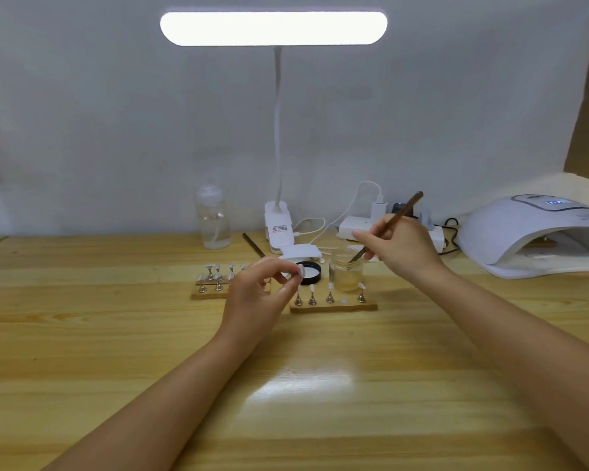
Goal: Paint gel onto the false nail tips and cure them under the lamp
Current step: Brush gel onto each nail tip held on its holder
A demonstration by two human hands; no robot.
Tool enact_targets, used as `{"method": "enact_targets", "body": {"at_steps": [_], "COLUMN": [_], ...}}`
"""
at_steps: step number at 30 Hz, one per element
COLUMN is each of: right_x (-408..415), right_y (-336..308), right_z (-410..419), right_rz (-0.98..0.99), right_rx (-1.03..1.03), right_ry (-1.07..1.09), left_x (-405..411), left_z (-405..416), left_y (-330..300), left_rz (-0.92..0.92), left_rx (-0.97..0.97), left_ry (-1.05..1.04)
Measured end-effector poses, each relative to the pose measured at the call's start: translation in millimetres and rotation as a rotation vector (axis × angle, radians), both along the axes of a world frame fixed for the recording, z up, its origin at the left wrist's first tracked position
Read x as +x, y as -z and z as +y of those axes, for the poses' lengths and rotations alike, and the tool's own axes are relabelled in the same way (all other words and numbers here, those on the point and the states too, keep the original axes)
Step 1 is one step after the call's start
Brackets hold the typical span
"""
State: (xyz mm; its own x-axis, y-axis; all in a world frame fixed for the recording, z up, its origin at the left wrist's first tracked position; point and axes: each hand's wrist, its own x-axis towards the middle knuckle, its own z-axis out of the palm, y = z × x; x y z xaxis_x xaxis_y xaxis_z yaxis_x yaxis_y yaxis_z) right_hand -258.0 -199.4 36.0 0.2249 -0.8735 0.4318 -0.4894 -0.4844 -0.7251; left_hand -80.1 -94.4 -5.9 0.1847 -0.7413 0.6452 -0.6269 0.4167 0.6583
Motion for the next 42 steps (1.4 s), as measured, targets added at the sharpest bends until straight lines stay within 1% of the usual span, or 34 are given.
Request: {"method": "enact_targets", "body": {"at_steps": [6,8,11,14,16,19,24,27,29,31,33,35,38,42], "right_x": [17.6,19.0,14.0,3.8,-2.9,-10.9,-20.2,-18.0,-11.4,-1.7,7.0,12.9,17.6,22.2], "right_y": [-0.1,-2.1,-9.3,-12.9,-11.9,-9.1,-10.7,-9.7,-5.6,4.0,16.0,25.4,33.0,38.3], "right_z": [-5.3,-6.0,-9.1,-14.2,-16.2,-18.6,-15.6,-5.0,9.5,26.9,42.6,52.7,58.6,59.5], "right_rz": [0.327,0.354,0.264,0.05,-0.054,-0.078,-0.114,-0.22,-0.347,-0.414,-0.422,-0.385,-0.27,-0.355], "right_rx": [-0.016,-0.011,0.003,0.058,0.09,0.096,0.049,-0.082,-0.207,-0.299,-0.356,-0.399,-0.437,-0.359], "right_ry": [0.069,0.09,0.125,0.156,0.177,0.18,0.221,0.236,0.173,0.014,-0.142,-0.254,-0.281,-0.3], "left_x": [-0.7,-0.9,-1.0,-1.4,-1.0,-0.1,0.7,1.4,2.0,2.7,2.6,2.6,2.5,1.3], "left_z": [0.9,1.4,1.2,1.0,0.7,-0.6,-2.6,-3.4,-4.1,-4.7,-5.0,-5.3,-5.0,-4.3], "left_y": [-1.2,-1.4,-1.6,-1.8,-1.8,-0.9,0.9,2.0,2.7,3.3,4.1,4.5,4.2,2.7], "left_rz": [0.012,0.015,0.029,0.023,0.021,0.02,0.019,0.018,0.017,0.009,0.006,0.009,0.029,0.031], "left_rx": [-0.021,-0.025,-0.018,-0.012,-0.005,0.01,0.03,0.035,0.039,0.045,0.044,0.042,0.049,0.057], "left_ry": [0.009,0.01,0.014,0.02,0.023,0.024,0.018,0.032,0.038,0.043,0.047,0.049,0.047,0.053]}}
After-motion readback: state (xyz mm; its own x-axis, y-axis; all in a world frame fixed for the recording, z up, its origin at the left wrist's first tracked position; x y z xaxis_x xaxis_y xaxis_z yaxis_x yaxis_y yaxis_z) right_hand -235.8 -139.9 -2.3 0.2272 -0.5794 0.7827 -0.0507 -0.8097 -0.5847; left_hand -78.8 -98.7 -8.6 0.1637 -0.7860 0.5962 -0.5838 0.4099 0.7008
